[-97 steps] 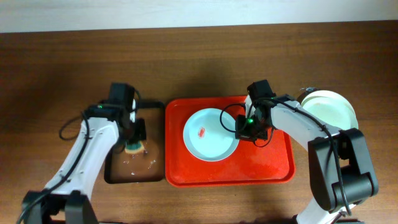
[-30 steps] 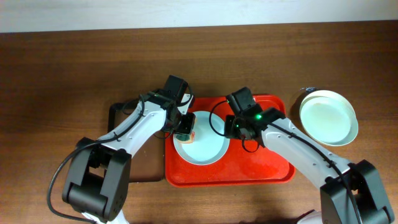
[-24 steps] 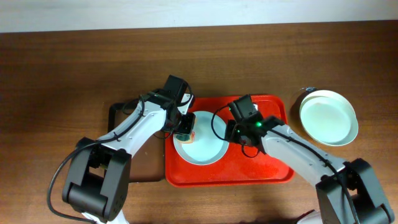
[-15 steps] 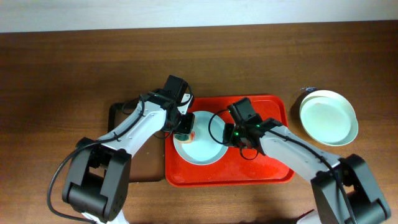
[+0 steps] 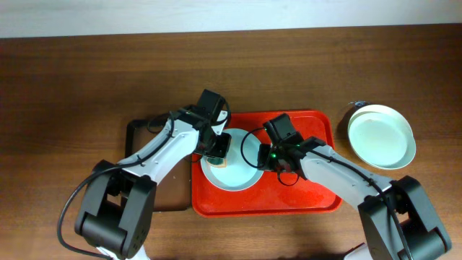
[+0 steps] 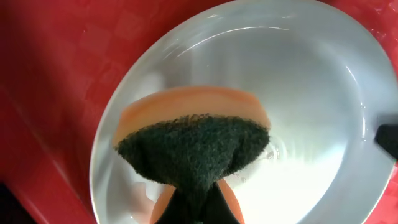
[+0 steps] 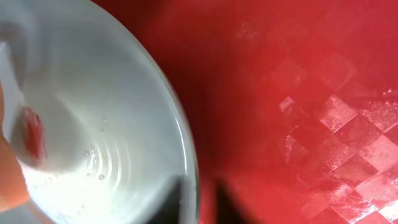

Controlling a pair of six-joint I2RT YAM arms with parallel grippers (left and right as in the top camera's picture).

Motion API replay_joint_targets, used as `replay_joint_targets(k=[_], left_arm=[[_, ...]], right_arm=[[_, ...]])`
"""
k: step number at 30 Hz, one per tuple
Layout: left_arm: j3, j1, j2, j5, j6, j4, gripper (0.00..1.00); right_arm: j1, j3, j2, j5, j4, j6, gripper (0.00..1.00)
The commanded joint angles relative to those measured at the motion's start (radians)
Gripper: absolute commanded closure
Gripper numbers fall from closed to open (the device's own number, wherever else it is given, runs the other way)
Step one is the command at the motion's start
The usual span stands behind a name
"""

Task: Clean dirty plates on tray and stack at the side
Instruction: 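Scrub the pale blue plate with the sponge in left gripper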

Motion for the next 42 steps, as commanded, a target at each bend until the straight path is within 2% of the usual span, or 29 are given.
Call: replay_joint_targets(k=[1,4,5,10,13,16,17,19,20,22,23,24,27,30,32,34,37,38,39,42], left_arm=[[0.013,-0.003,0.009,-0.013,-0.006,0.006,1.0],[0.006,-0.003,0.009,-0.012,-0.006,0.013,1.0],[0.006,-0.003,0.009,-0.012,-0.006,0.015,1.0],[0.006,-0.003,0.014,-0.034,-0.021,0.024,1.0],[0.006,-0.008,0.095,-0.026,-0.042,0.024,1.0],[0.007,-0.019,0.154,0.131,-0.043,0.024,1.0],[0.022,-0.016,0.147,0.219,0.003,0.014,1.0],[0.083,0.008,0.108,0.24,0.019,-0.042,1.0],[0.109,0.023,0.08,0.239,0.021,-0.06,1.0],[0.126,0.074,0.009,0.128,0.014,-0.055,1.0],[0.121,0.08,0.013,0.017,-0.025,-0.058,1.0],[0.106,0.077,0.023,-0.005,-0.024,-0.051,1.0],[0.067,0.043,0.079,-0.005,-0.025,-0.038,1.0],[0.067,0.014,0.182,-0.004,-0.112,-0.072,1.0],[0.067,-0.005,0.213,0.097,-0.082,-0.069,1.0],[0.095,-0.005,0.207,0.288,0.045,-0.064,1.0],[0.108,0.023,0.124,0.288,0.045,-0.079,1.0],[0.107,0.038,0.049,0.273,0.044,-0.072,1.0],[0.107,0.038,0.0,0.204,0.043,-0.071,1.0],[0.064,0.037,-0.002,0.072,0.019,-0.074,1.0]], right_arm=[[0.0,-0.005,0.009,-0.002,0.002,0.0,0.64],[0.0,-0.005,0.009,-0.002,0.002,0.0,0.93],[0.0,-0.005,0.009,0.0,0.002,0.0,0.96],[0.0,-0.005,0.009,0.002,0.002,0.0,0.96],[0.0,-0.005,0.009,0.002,0.002,0.0,0.96],[0.0,-0.005,0.009,0.001,0.002,-0.007,0.96],[0.001,-0.005,0.009,0.001,0.002,-0.012,0.96],[0.001,-0.005,0.009,0.0,0.002,-0.014,0.96],[0.001,-0.005,0.009,0.0,0.003,-0.014,0.96],[0.001,-0.005,0.009,-0.016,0.011,-0.041,0.96],[0.001,-0.005,0.009,-0.063,0.034,-0.11,0.96],[0.001,-0.005,0.009,-0.066,0.036,-0.116,0.96],[0.001,-0.005,0.009,-0.066,0.037,-0.116,0.96],[0.001,-0.005,0.009,-0.066,0.036,-0.116,0.96],[0.001,-0.005,0.009,-0.066,0.037,-0.116,0.96],[0.001,-0.005,0.009,-0.066,0.037,-0.116,0.96],[0.001,-0.005,0.009,-0.066,0.037,-0.116,0.96],[0.001,-0.005,0.009,-0.066,0.037,-0.116,0.96],[0.001,-0.005,0.009,-0.066,0.036,-0.116,0.96],[0.001,-0.005,0.009,-0.066,0.036,-0.116,0.96]])
